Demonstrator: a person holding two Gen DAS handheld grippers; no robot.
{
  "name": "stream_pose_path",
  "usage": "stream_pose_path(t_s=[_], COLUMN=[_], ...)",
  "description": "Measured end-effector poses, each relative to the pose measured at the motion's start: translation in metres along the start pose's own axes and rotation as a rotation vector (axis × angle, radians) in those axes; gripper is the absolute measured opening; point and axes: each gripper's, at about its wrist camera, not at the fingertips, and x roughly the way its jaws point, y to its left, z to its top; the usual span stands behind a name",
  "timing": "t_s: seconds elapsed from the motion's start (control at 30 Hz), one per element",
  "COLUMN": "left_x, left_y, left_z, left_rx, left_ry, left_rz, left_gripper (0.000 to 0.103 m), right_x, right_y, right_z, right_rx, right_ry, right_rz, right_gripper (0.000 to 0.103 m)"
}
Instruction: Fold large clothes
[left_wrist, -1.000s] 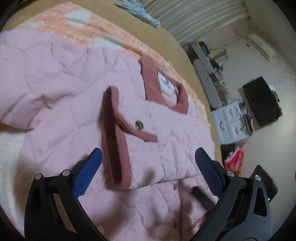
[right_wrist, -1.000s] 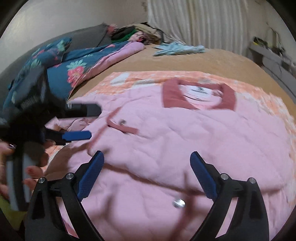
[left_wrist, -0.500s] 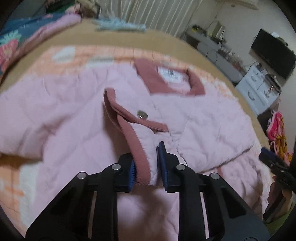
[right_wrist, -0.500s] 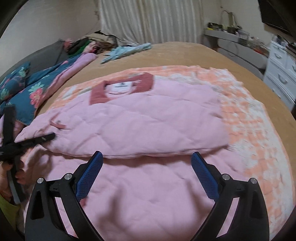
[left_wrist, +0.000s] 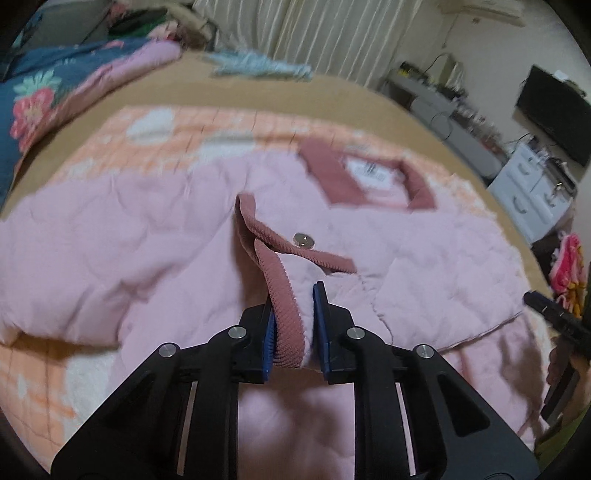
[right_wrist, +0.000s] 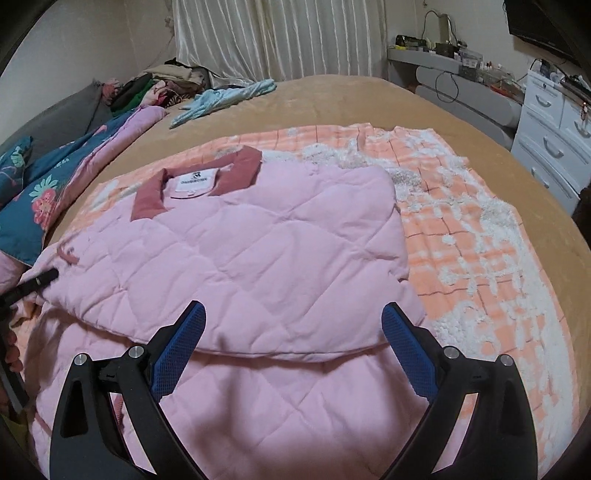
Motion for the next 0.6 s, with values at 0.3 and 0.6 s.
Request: stream_pose_path(t_s=[0.3, 0.6], left_x=[0.013, 0.010], left_y=[0.002, 0.006], left_z=[-0.011, -0.012], left_rx=[0.009, -0.014], left_ry=[0.046, 0.059], left_rz=[0.036, 0.030], left_gripper=[0.015, 0.034], right_x=[0.037, 0.036], right_y=[-0.023, -0.029], right_z=[-0.011, -0.017], right_rx=[0.075, 0.132], right_ry=[0.161, 0.133], right_rz=[-0.012, -0.012], right_gripper=[0.095, 0.094])
